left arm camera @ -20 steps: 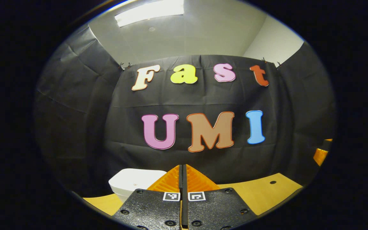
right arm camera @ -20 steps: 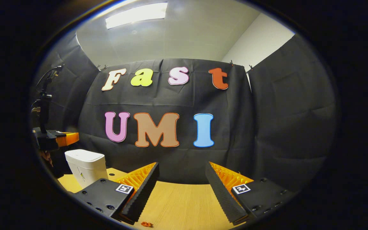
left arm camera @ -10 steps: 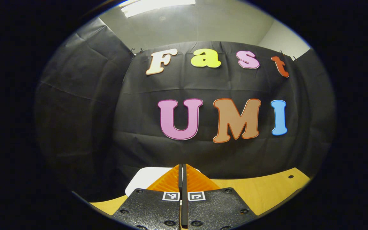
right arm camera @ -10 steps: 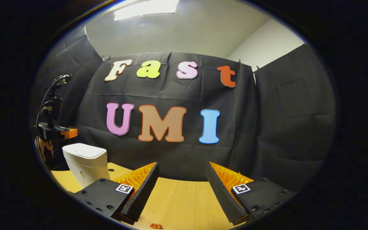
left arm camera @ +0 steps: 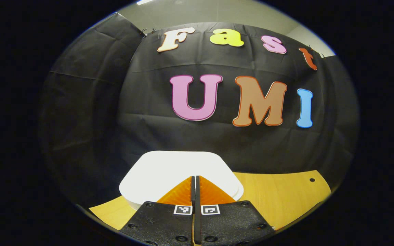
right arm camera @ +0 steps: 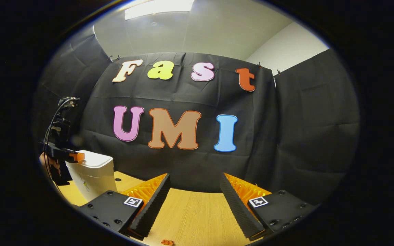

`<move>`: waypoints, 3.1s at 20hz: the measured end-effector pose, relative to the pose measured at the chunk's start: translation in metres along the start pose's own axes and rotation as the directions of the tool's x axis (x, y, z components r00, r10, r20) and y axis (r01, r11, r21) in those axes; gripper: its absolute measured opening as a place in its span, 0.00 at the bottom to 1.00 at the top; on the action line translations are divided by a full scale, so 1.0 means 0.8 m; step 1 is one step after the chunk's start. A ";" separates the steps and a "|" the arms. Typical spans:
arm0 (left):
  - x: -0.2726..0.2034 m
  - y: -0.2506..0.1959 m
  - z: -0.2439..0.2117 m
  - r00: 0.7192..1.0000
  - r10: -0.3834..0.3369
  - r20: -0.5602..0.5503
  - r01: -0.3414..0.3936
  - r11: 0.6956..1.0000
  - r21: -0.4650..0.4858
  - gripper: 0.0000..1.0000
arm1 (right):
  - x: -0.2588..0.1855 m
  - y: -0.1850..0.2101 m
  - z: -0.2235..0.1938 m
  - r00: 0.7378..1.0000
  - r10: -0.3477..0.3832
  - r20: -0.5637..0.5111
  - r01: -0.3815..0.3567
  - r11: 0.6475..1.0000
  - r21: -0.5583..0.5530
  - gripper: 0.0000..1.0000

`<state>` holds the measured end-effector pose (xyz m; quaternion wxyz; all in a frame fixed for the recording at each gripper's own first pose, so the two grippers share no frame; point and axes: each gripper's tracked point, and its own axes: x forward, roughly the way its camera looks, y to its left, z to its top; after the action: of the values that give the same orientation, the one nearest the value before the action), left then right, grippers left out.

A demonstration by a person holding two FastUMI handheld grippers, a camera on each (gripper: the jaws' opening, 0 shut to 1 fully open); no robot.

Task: Press the lid of the desktop garbage bin to open it, pick up the crumpled paper on the desktop and throw it into the bin, then pick up the pop can on the desktop and drop it into the bin, and finally close the garbage bin lid.

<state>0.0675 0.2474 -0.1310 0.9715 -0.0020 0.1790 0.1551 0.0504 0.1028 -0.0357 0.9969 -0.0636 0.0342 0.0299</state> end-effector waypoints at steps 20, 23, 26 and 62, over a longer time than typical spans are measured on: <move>-0.041 -0.022 0.078 0.961 -0.080 0.265 0.071 0.996 0.044 0.35 | 0.026 0.042 -0.044 0.989 0.106 -0.101 -0.107 0.994 -0.004 0.96; -0.066 -0.023 0.077 0.955 -0.093 0.282 0.086 0.996 0.036 0.54 | 0.030 0.057 -0.064 0.980 0.137 -0.141 -0.140 0.990 -0.009 0.95; -0.087 -0.024 0.081 0.947 -0.098 0.307 0.092 0.995 0.033 0.74 | 0.032 0.072 -0.091 0.968 0.172 -0.182 -0.178 0.984 -0.013 0.95; -0.153 -0.011 0.115 0.917 -0.124 0.379 0.075 0.987 0.141 0.91 | -0.026 0.110 -0.461 0.550 0.209 -0.809 -0.316 0.948 0.031 0.53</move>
<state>-0.0069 0.2079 -0.0027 0.9926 0.0797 -0.0074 0.0912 0.0003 0.1412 -0.4101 0.8520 -0.1232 0.4866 0.1486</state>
